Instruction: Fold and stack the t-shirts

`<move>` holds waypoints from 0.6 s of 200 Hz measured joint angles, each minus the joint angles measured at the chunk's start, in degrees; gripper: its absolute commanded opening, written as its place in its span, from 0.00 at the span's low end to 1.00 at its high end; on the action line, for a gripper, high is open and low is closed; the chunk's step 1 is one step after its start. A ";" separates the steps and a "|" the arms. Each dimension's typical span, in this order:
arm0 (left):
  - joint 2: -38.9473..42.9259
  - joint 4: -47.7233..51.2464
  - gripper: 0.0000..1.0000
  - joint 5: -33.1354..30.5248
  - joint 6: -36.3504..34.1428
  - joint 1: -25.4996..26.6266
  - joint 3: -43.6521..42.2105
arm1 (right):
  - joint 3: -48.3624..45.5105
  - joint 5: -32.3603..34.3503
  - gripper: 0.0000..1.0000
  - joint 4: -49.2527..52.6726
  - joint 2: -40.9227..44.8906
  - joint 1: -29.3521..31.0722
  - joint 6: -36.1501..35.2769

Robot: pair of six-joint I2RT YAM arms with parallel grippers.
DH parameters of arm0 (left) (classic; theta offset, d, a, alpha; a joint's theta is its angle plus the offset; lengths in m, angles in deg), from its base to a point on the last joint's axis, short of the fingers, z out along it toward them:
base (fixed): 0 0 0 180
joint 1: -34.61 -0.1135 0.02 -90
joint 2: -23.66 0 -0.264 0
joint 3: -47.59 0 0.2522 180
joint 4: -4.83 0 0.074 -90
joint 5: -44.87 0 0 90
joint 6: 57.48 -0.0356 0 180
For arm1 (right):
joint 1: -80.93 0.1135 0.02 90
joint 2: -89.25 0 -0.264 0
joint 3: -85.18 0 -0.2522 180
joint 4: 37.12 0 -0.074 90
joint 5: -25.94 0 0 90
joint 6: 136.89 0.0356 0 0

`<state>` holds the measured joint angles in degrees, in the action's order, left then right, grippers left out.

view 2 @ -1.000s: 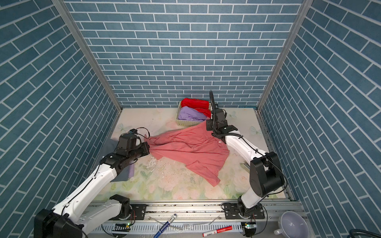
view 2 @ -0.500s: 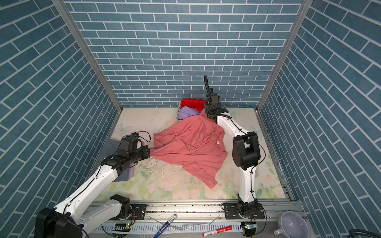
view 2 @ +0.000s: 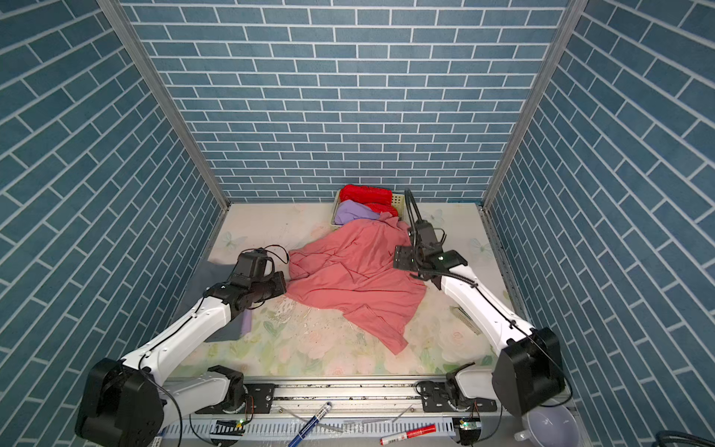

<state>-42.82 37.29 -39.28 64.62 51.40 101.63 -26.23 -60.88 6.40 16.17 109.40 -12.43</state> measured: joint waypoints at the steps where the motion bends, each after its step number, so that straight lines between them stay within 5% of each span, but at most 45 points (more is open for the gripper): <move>1: -0.02 -0.07 0.00 0.00 0.00 0.02 0.00 | -0.90 -0.11 0.78 0.02 0.31 0.20 0.57; 27: -1.25 -0.44 0.00 1.09 -0.20 0.00 0.68 | -11.98 -1.92 0.77 1.62 3.02 2.93 8.57; 71: -1.55 -0.72 0.00 2.05 -0.37 0.02 0.87 | -16.83 -3.10 0.75 -1.29 0.63 4.35 16.15; 100: -0.98 -1.11 0.00 2.14 -0.37 0.02 0.87 | -17.20 -3.91 0.68 -5.14 -5.35 4.61 18.01; 120: -0.96 -1.46 0.00 2.14 -0.35 0.02 0.85 | -15.47 -3.69 0.54 -7.80 -8.41 4.66 17.99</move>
<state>-43.78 35.82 -37.14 64.27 51.42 102.48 -41.71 -64.58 -1.40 7.75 114.06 5.56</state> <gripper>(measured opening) 0.061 0.608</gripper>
